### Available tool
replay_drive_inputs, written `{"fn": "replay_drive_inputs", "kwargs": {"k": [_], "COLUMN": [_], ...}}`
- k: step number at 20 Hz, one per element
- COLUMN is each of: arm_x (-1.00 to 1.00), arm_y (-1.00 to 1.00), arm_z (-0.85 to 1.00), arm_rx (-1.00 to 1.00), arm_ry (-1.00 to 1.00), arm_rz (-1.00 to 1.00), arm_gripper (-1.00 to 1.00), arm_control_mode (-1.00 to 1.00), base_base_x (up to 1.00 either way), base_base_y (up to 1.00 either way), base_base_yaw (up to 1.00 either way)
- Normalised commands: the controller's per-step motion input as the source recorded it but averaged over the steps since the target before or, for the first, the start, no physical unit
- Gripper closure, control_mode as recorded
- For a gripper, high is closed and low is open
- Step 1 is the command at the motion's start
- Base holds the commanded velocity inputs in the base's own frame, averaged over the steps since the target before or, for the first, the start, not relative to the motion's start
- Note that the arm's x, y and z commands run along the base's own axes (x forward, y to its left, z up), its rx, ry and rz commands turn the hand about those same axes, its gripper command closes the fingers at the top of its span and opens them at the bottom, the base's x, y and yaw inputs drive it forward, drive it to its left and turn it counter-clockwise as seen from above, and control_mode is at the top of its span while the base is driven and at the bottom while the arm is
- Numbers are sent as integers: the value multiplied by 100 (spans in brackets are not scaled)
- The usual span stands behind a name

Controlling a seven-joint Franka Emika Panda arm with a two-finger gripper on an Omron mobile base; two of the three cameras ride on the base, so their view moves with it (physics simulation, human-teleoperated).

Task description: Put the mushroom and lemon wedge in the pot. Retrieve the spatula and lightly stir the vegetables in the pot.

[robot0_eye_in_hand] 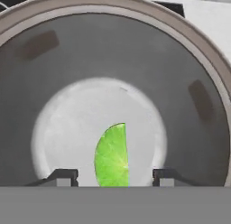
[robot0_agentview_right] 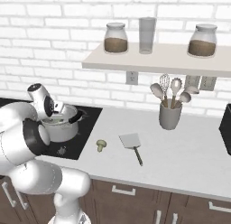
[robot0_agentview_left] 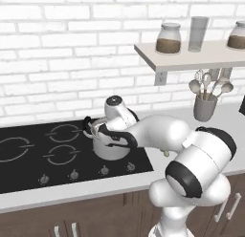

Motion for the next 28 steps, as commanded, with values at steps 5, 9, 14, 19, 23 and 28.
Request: {"fn": "replay_drive_inputs", "kwargs": {"k": [5, 9, 14, 19, 23, 28], "arm_x": [0, -9, -65, -99, -77, -27], "arm_y": [0, -1, -32, -94, -100, -100], "arm_z": [36, 91, 100, 77, 11, -24], "arm_rx": [0, 1, 2, 3, 2, 0], "arm_ry": [0, -4, -10, 0, 1, 6], "arm_rz": [-5, -2, -4, -10, -9, 0], "arm_gripper": [-100, -100, -100, -100, -100, -100], "arm_control_mode": [-100, -100, -100, -100, -100, -100], "base_base_x": [0, 0, 0, 0, 0, 0], "base_base_y": [0, 0, 0, 0, 0, 0], "base_base_yaw": [0, 0, 0, 0, 0, 0]}}
